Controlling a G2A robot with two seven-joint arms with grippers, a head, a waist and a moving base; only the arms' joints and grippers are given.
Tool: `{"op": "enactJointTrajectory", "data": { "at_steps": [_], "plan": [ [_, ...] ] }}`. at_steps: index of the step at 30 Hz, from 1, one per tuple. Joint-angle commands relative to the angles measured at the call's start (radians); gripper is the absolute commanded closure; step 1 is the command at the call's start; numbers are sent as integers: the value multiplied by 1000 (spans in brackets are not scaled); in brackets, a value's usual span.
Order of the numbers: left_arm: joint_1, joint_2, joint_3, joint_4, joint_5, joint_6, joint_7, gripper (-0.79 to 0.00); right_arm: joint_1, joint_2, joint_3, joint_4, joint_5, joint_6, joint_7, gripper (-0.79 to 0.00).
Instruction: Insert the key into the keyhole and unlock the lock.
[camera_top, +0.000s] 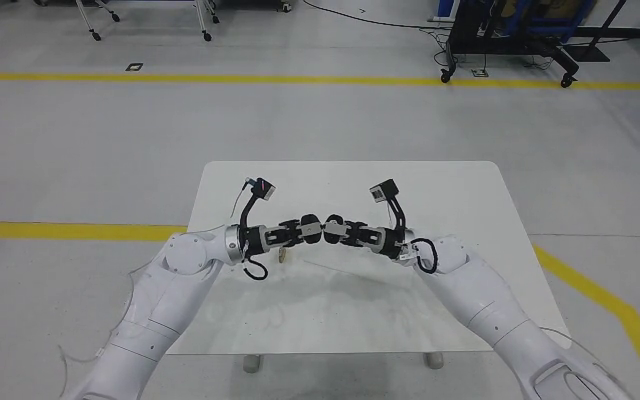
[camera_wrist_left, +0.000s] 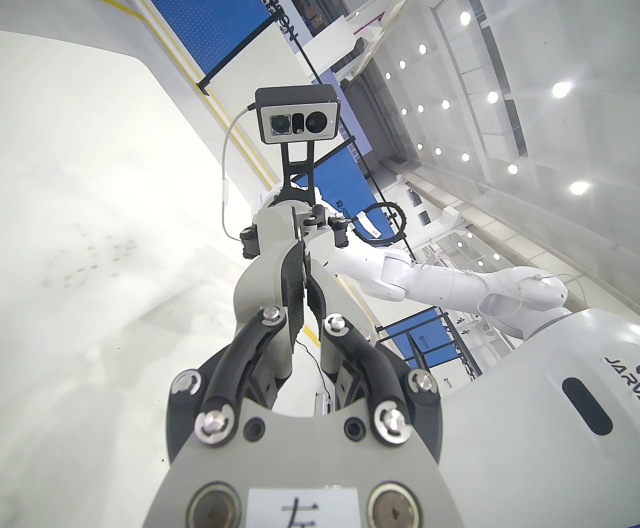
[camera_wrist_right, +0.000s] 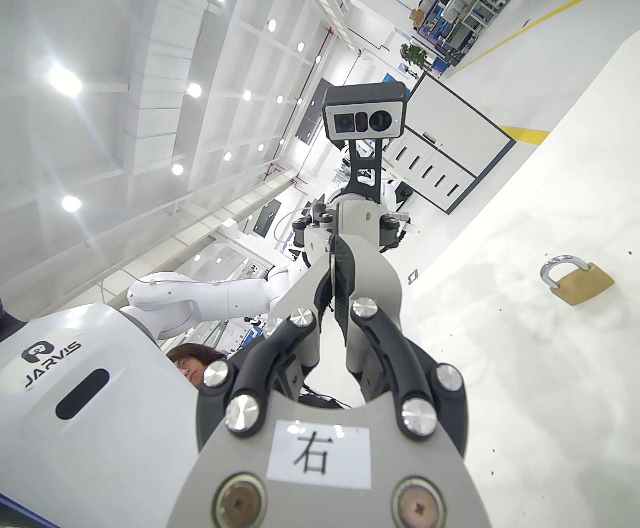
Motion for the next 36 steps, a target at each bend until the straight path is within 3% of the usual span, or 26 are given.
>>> {"op": "enactJointTrajectory", "data": {
  "at_steps": [1, 8, 11, 16, 30, 36],
  "plan": [
    [-1, 0, 0, 1, 1, 3, 2, 0, -1, -2, 0, 0, -5, 2, 0, 0],
    [-3, -1, 3, 2, 17, 15, 9, 0, -4, -8, 6, 7, -13, 3, 0, 0],
    [-5, -1, 4, 3, 29, 17, 12, 0, -7, -10, 10, 6, -9, 2, 5, -163],
    [-4, 0, 4, -1, 46, 19, 23, 0, -11, -12, 20, 7, -3, 1, 13, -225],
    [-2, 1, 0, -5, 55, 19, 27, 0, -27, -10, 68, 10, 11, -2, 33, -237],
    [-1, 2, -3, -6, 50, 18, 22, 0, -38, -6, 90, 6, 0, 3, 39, -194]
  ]
}}
